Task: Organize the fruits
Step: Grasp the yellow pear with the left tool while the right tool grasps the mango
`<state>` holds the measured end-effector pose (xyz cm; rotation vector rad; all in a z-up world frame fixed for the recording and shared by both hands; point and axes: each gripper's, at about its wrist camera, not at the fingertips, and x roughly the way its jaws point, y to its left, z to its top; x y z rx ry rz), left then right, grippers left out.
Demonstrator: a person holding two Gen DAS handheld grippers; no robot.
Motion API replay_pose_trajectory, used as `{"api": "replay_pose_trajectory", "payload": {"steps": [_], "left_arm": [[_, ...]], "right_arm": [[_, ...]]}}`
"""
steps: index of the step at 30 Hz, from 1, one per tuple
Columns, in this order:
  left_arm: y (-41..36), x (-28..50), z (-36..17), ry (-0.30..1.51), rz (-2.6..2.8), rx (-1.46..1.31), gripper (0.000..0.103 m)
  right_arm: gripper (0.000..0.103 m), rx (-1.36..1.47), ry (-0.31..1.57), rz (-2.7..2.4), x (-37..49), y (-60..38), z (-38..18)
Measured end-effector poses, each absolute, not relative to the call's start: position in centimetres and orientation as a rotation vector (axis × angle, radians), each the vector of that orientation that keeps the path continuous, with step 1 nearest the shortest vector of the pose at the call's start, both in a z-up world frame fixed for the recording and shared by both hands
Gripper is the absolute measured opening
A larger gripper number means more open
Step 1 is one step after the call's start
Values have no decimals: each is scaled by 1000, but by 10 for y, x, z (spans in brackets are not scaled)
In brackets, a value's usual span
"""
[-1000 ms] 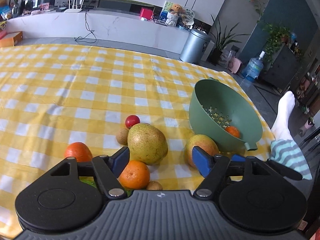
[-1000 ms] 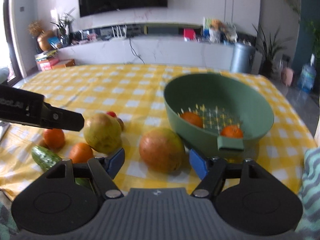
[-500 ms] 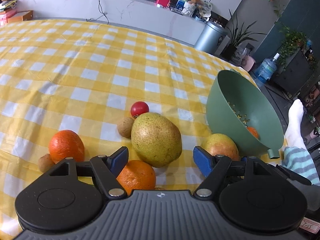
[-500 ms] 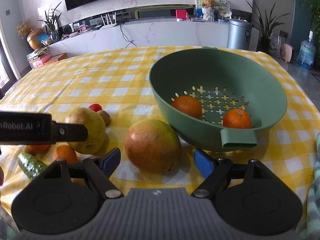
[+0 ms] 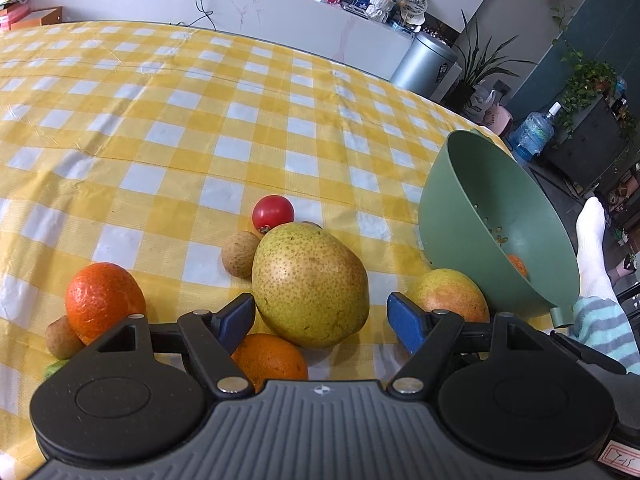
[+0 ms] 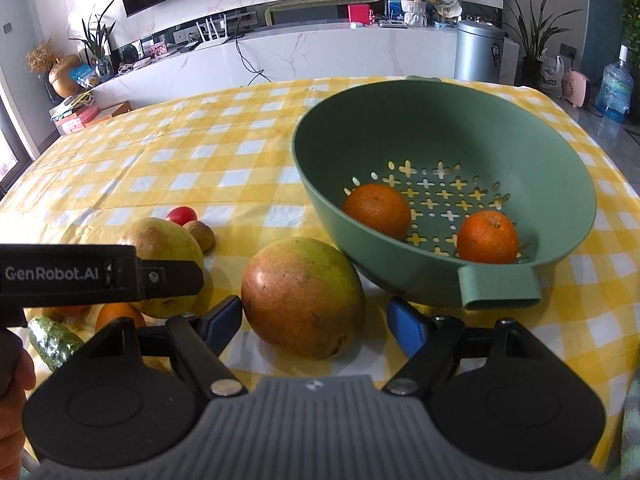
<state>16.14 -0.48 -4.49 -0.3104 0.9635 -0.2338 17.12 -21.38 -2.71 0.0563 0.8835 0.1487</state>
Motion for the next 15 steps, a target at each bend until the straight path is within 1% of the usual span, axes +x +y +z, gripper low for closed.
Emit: {"api": "replay_pose_trajectory", "payload": {"steps": [4, 5, 7, 9, 15], "left_arm": [[-3, 162, -47, 961, -228, -323, 83], [-3, 162, -47, 961, -226, -321, 79], [-2, 162, -47, 964, -223, -318, 73], [-2, 162, -47, 964, -224, -325, 72], [-3, 162, -47, 968, -211, -327, 72]], "right_arm": [[71, 41, 881, 161, 171, -211, -27], [69, 38, 881, 165, 171, -210, -27], [67, 36, 882, 172, 171, -209, -27], [64, 33, 880, 180, 171, -208, -27], [63, 11, 874, 182, 169, -206, -26]]}}
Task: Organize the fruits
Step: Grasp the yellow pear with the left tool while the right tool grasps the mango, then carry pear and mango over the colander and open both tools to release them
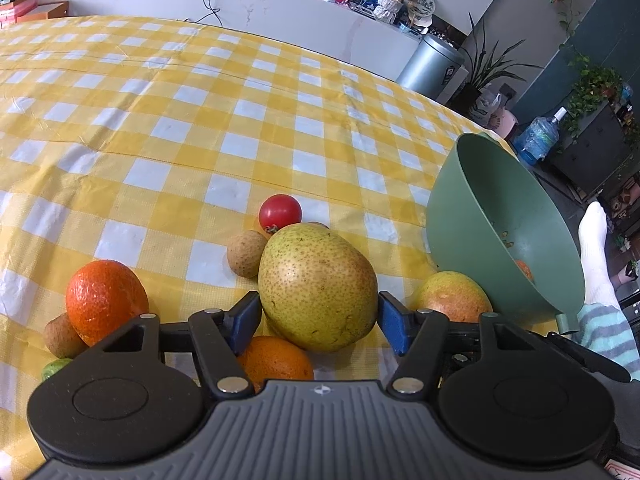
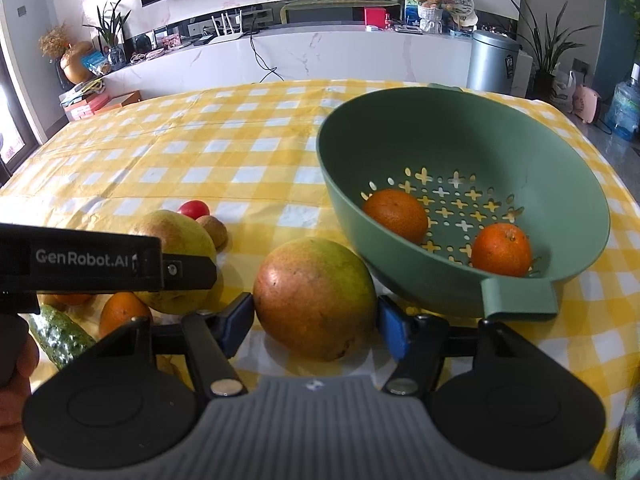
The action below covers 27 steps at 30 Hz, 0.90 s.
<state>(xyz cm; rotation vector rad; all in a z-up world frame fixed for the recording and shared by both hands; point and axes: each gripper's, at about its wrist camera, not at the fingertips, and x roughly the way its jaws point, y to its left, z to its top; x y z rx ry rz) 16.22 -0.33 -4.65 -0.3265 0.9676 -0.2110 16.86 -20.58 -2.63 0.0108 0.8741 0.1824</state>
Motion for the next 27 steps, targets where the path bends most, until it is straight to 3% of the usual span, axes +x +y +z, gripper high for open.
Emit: {"api": "replay_pose_trajectory", "payload": {"steps": [13, 27], "left_arm": [[1, 155, -35, 944, -166, -351, 71], [-5, 125, 21, 838, -169, -328, 71]], "right_arm": [[63, 40, 871, 223, 163, -210, -19], [63, 49, 687, 303, 128, -216, 21]]}}
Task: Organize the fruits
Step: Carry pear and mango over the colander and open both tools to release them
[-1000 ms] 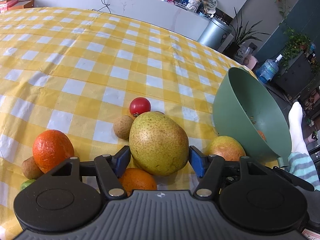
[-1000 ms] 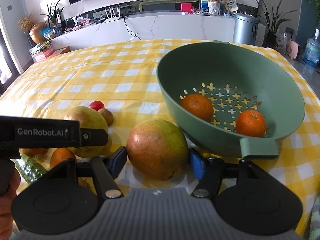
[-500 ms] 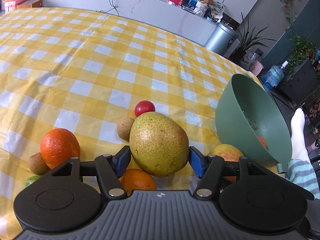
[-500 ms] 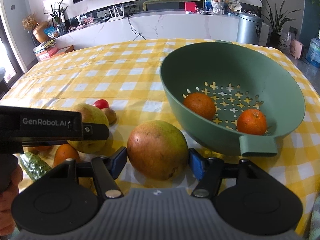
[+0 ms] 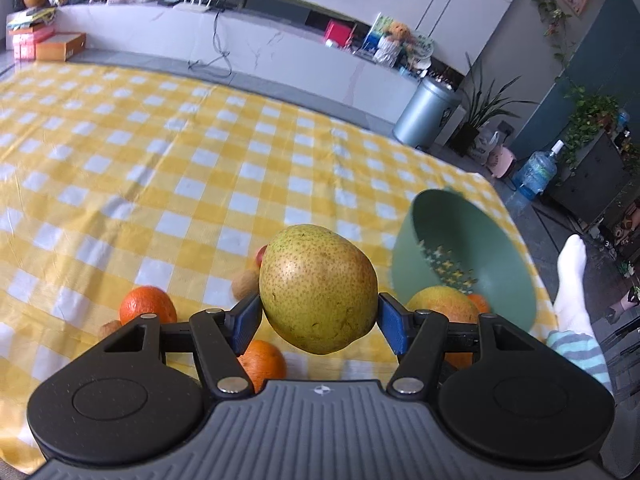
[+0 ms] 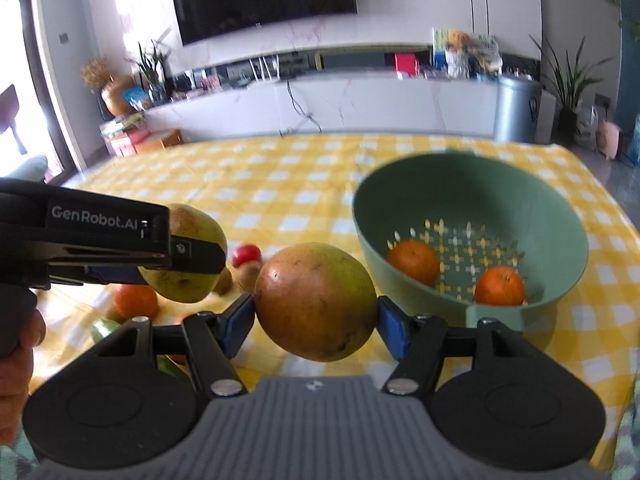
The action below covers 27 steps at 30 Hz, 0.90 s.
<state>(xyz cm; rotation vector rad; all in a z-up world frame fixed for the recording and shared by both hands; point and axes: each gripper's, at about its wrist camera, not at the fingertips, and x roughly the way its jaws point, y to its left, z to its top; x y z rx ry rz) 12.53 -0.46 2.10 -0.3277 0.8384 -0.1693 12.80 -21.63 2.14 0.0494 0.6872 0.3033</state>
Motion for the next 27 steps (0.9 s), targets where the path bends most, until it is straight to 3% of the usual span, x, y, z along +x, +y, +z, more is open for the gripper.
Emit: {"api": "replay_pose_trajectory", "payload": {"steps": [16, 27], "left_arm": [[-69, 144, 67, 803, -315, -226, 71], [-124, 189, 49, 926, -440, -39, 71]], "right_arm": [[63, -57, 494, 202, 124, -266, 66], [63, -146, 651, 222, 186, -297, 53]]}}
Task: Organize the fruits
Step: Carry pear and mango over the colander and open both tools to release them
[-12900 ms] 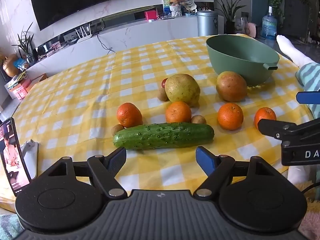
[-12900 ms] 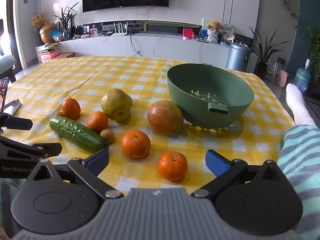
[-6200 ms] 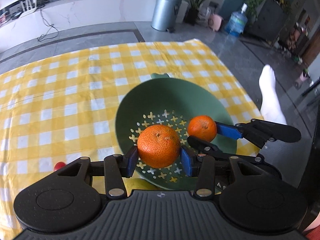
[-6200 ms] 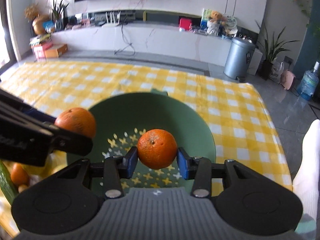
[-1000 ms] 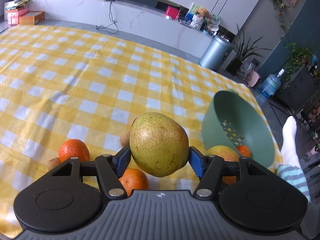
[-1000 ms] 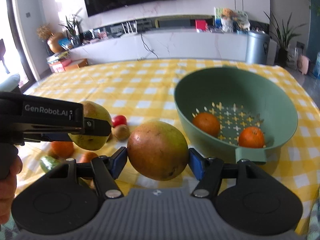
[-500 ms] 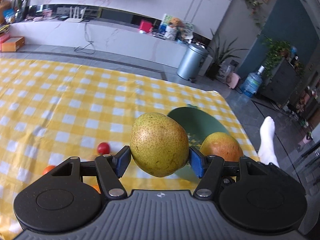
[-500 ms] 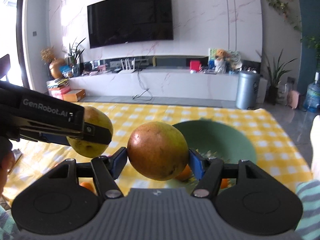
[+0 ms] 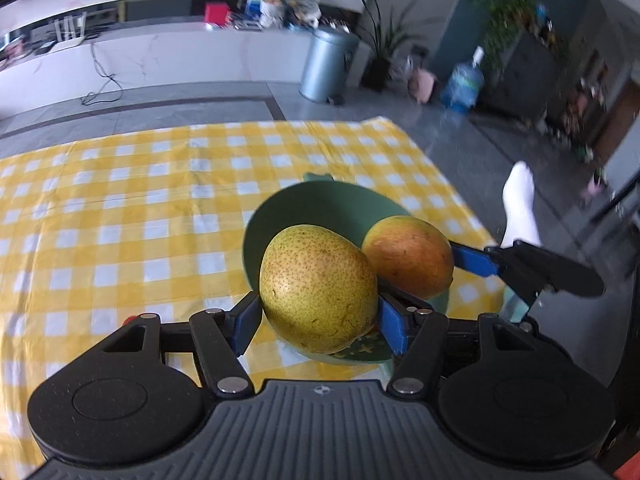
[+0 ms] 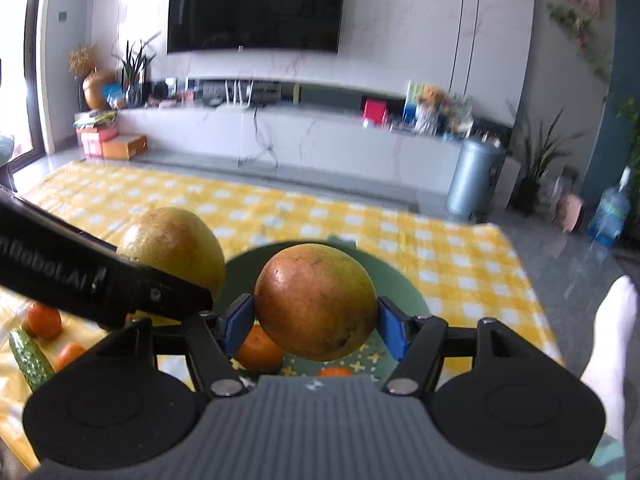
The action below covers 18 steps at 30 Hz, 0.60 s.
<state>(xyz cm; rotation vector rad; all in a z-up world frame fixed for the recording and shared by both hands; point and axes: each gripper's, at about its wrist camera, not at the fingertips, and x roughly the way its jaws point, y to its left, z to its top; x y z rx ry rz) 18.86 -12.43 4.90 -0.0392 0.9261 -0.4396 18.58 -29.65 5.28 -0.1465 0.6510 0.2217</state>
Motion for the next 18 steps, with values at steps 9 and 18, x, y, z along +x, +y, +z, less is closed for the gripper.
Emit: {"api": "replay_pose_trajectory", "payload": {"steps": [9, 18], "left_arm": [[-139, 211, 27, 1021, -461, 64, 71], [-146, 220, 19, 1036, -491, 108, 70]], "right_arm": [[63, -174, 777, 227, 219, -299, 27], [63, -162, 849, 212, 224, -297, 16]]}}
